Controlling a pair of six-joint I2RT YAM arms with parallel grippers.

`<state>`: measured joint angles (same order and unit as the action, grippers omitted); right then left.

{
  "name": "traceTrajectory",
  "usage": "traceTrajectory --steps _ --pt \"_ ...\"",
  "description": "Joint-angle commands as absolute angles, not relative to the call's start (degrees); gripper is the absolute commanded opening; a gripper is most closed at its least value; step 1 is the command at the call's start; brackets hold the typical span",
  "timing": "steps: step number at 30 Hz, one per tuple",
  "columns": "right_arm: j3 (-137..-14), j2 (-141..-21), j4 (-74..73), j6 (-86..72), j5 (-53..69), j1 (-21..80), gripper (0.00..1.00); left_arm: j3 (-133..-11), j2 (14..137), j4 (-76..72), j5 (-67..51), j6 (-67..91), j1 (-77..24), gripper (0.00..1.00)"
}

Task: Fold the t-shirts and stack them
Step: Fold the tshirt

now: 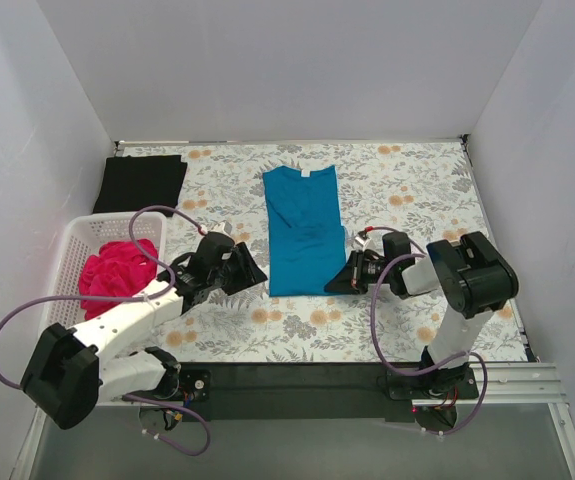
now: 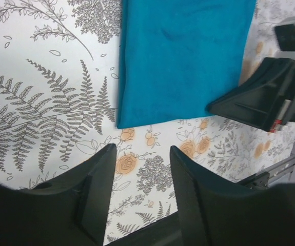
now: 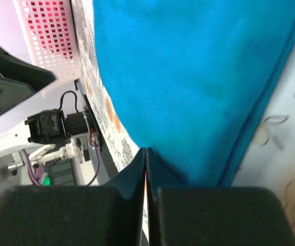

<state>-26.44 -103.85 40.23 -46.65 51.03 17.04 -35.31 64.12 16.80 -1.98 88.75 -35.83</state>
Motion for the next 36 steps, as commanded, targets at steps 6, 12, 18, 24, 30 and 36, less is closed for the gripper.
traceTrajectory --steps 6,12,18,24,30,36 --pt "-33.8 -84.6 11.4 -29.5 39.8 16.9 0.11 -43.0 73.0 22.8 -1.3 88.0 -38.4 0.64" --pt "-40.2 -75.0 -15.5 -18.6 20.9 17.1 0.25 -50.4 82.0 30.5 3.9 87.6 -41.6 0.72" --pt "-40.5 -69.2 -23.3 -17.6 11.7 17.6 0.41 -55.1 89.0 33.9 6.0 87.1 -44.3 0.61" --pt "-40.2 -68.6 -24.8 -17.2 9.3 18.9 0.46 -59.1 93.8 36.3 9.8 86.2 -45.0 0.52" --pt "-40.4 -69.4 -24.9 -17.3 7.9 20.7 0.46 -61.3 97.1 36.6 10.7 86.0 -45.4 0.49" --pt "-41.7 -71.4 -24.9 -18.5 4.9 24.3 0.46 -62.6 101.1 39.0 9.6 85.6 -46.0 0.47"
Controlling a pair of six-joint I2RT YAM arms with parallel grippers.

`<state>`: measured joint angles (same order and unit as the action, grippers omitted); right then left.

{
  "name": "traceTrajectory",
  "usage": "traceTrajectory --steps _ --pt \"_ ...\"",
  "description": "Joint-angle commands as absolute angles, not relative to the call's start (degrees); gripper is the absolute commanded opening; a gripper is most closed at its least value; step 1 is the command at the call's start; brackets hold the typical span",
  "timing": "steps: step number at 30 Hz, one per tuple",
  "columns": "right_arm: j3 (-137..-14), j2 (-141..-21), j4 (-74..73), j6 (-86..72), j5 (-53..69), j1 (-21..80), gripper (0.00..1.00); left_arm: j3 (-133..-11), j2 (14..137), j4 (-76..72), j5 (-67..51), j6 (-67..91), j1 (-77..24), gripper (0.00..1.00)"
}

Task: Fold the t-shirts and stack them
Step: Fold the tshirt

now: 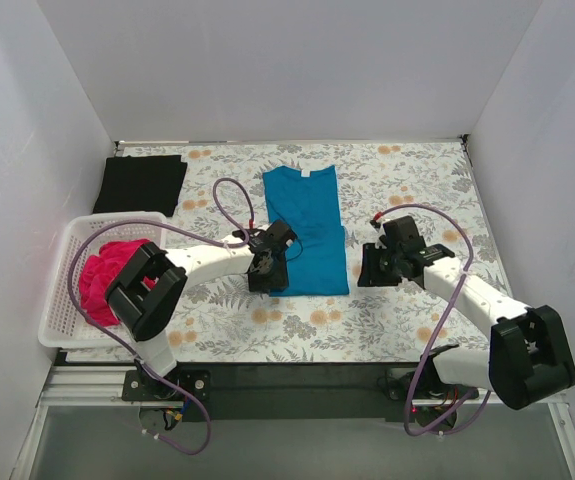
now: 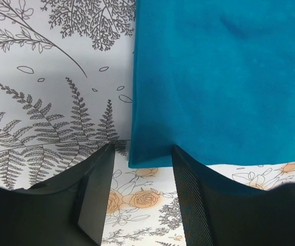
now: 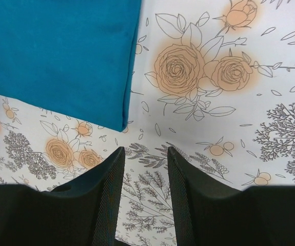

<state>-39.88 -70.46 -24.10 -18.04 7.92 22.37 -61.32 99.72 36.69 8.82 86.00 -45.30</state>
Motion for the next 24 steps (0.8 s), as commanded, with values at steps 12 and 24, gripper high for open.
traceTrajectory --steps 12,24 --pt "-46.6 -78.1 -25.8 -23.0 -2.4 33.7 0.55 -62.0 103.8 41.7 8.8 87.1 -47.3 0.18" --pt "-49.0 -85.3 -26.0 -26.0 -6.7 38.1 0.56 -60.4 102.1 40.7 8.2 87.4 -47.3 0.00"
